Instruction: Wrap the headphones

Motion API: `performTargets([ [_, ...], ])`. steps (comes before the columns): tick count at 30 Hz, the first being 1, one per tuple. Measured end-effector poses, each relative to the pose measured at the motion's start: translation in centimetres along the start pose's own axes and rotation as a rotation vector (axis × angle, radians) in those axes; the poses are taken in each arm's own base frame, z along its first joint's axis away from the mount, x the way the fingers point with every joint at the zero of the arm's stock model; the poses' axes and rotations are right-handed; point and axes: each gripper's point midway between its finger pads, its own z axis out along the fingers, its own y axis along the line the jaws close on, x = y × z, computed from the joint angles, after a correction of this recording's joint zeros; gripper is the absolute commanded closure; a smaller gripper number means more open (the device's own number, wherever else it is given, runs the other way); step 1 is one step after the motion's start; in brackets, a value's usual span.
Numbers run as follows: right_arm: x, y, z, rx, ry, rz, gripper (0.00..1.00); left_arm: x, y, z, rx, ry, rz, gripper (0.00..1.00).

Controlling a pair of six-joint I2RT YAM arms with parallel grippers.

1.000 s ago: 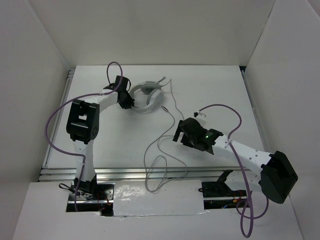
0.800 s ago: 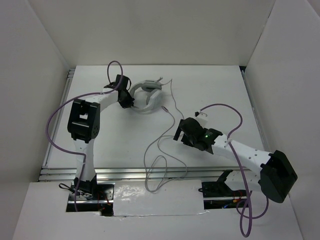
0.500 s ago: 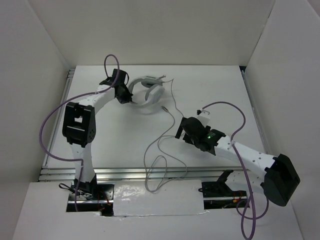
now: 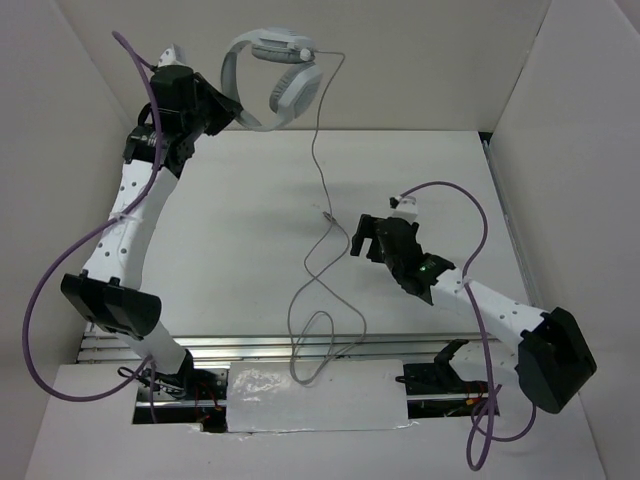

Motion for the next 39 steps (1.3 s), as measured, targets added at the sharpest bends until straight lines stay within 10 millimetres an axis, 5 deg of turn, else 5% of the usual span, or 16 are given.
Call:
performTargets([
  [6, 1.2, 2.4, 2.1, -0.129, 0.040, -0.092, 0.00, -0.5, 0.2, -1.9, -0.012, 0.004, 0.021, 1.00],
  [13, 1.6, 7.0, -0.2, -0.368, 0.026, -0.113, 0.00, -0.4, 1.4, -2.8, -0.065, 0.014, 0.053, 1.00],
  [22, 9.5, 4.6, -2.5, -0.391, 0.161, -0.136, 0.00, -2.6, 0.7, -5.5, -0.050, -0.059, 0.068, 1.00],
  [26, 8.7, 5.2, -2.0, -0.391, 0.123, -0.139, 0.00, -2.8, 0.8, -6.1, -0.051, -0.073, 0.066, 1.00],
  [32, 7.3, 9.2, 0.0, -0.453, 0.088, -0.164, 0.00, -3.0, 1.2, -6.6, -0.065, -0.085, 0.065, 1.00],
  [39, 10.1, 10.7, 1.8, -0.499, 0.149, -0.181, 0.01, -3.7, 1.8, -6.7, -0.083, -0.105, 0.064, 1.00],
])
